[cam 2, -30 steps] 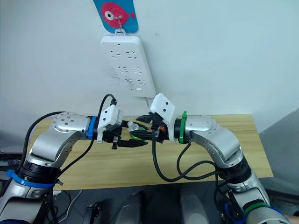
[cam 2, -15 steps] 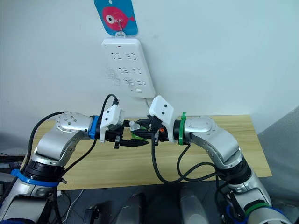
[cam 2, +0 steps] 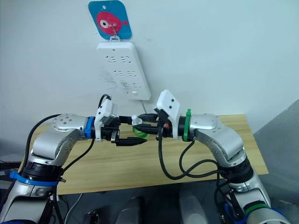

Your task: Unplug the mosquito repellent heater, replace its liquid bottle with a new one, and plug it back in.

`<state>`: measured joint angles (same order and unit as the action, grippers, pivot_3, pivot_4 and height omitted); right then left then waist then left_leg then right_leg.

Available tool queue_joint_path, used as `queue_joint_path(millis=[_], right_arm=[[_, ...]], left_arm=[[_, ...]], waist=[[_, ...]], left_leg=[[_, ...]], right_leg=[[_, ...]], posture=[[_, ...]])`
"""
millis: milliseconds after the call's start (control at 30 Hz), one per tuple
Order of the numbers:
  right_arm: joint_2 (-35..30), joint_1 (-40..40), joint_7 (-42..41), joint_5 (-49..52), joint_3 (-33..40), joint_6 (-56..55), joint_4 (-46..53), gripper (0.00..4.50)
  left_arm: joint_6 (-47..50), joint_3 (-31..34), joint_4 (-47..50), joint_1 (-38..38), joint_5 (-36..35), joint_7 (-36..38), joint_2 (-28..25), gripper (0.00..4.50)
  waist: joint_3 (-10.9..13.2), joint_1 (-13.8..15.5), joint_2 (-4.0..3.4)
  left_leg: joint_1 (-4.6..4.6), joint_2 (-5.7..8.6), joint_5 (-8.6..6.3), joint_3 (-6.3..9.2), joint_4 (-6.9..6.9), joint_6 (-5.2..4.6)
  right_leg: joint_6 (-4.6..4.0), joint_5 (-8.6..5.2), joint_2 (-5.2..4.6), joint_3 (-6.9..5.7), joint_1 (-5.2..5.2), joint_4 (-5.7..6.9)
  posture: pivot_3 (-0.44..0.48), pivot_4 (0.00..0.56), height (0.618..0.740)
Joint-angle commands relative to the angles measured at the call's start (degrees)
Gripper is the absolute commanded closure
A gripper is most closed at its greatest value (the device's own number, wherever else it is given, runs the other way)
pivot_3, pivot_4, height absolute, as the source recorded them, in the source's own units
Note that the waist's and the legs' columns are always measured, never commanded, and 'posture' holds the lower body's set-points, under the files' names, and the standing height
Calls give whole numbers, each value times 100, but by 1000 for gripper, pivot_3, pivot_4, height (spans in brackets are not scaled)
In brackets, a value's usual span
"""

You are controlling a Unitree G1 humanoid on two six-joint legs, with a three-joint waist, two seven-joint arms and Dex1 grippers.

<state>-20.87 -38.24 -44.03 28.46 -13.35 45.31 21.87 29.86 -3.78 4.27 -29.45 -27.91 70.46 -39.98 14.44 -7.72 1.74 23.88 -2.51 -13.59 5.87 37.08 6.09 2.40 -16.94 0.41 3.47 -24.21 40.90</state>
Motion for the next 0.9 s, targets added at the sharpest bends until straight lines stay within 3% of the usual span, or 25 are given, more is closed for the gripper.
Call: queue_joint_path(millis=[33, 467, 567, 700, 900], right_arm=[[-77, -130, -141, 289, 322, 5, 61, 3509], [-174, -155, -186, 583, 386, 185, 157, 3509], [-178, -153, -190, 602, 383, 211, 177, 3509], [-190, -128, -217, 637, 346, 258, 241, 3509], [-248, -98, -434, 694, 262, 218, 224, 3509]], left_arm=[[223, 299, 439, 30, -411, -157, 100, 569], [313, 109, 613, 15, -479, -203, 297, 569], [417, 81, 588, 20, -516, -206, 330, 1104], [371, 135, 575, 43, -516, -297, 432, 2178], [170, 86, 608, 50, -371, -163, 357, 2187]], waist=[[-2, 0, 0], [-121, -29, -3], [-131, -29, -4], [-137, -28, -5], [-140, -28, -5]], left_leg=[[0, 0, 0, 0, 0, 0], [-2, 1, 0, -1, -1, 0], [-5, 2, 0, -1, 0, -1], [-7, 2, 0, 0, 1, -2], [-7, 2, 0, 0, 1, -3]], right_leg=[[0, 0, 0, 0, 0, 0], [0, 0, 0, 1, 1, 2], [0, 0, 0, 2, 3, 3], [0, 0, 1, 2, 4, 6], [0, 0, 1, 2, 4, 7]], posture=[[-136, 140, 725], [-139, 134, 725], [-139, 136, 725], [-137, 141, 725], [-129, 147, 725]])
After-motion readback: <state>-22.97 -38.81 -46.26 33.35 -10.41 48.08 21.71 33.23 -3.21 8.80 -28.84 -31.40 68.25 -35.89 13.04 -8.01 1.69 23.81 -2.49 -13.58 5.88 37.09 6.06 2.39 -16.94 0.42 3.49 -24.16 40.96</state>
